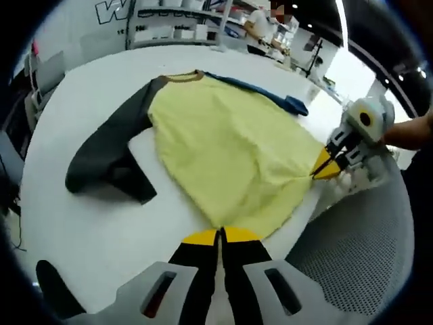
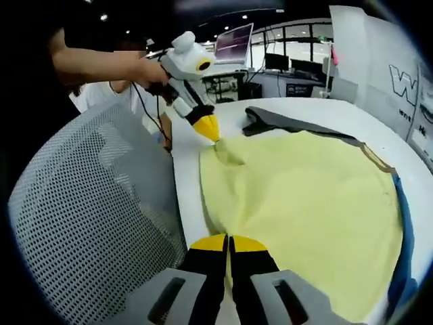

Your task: Fold the garment on the visible template until the final outline fits inside the template.

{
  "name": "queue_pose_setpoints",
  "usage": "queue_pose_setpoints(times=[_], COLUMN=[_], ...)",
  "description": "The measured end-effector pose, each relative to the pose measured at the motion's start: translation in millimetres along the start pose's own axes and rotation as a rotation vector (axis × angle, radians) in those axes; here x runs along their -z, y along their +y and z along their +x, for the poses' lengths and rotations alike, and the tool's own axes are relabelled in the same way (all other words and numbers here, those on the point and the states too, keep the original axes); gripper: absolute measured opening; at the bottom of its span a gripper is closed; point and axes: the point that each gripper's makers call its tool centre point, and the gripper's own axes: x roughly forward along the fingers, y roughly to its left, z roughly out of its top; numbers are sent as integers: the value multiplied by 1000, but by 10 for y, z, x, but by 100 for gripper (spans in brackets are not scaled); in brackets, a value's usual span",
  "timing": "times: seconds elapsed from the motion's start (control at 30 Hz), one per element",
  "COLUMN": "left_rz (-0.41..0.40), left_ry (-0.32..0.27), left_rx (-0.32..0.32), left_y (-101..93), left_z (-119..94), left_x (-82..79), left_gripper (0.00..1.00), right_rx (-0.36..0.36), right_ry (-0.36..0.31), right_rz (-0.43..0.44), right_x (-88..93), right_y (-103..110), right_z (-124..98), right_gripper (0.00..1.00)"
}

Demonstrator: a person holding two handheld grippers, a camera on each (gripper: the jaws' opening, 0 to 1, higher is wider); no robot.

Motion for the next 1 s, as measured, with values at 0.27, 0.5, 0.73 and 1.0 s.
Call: queue_pose_setpoints(times=[0.27, 0.5, 0.73, 1.0], left_rz=[-10, 30, 41, 23], left_ry=[6, 12, -50, -161], left_rx=[-32, -36, -61, -138], left_y=[55, 57, 125, 316], left_z=[76, 82, -3, -87], left_x=[82, 70, -84, -316], left_gripper=[4, 5, 10, 24], right_rx=[6, 52, 141, 234], right_ry=[32, 1, -39, -66], right_rz=[26, 63, 118, 174], right_x=[99, 53, 14, 57], right_y=[-19, -136, -384, -664], right_z=[-31, -138, -300, -505], right_gripper=[0, 5, 18, 31])
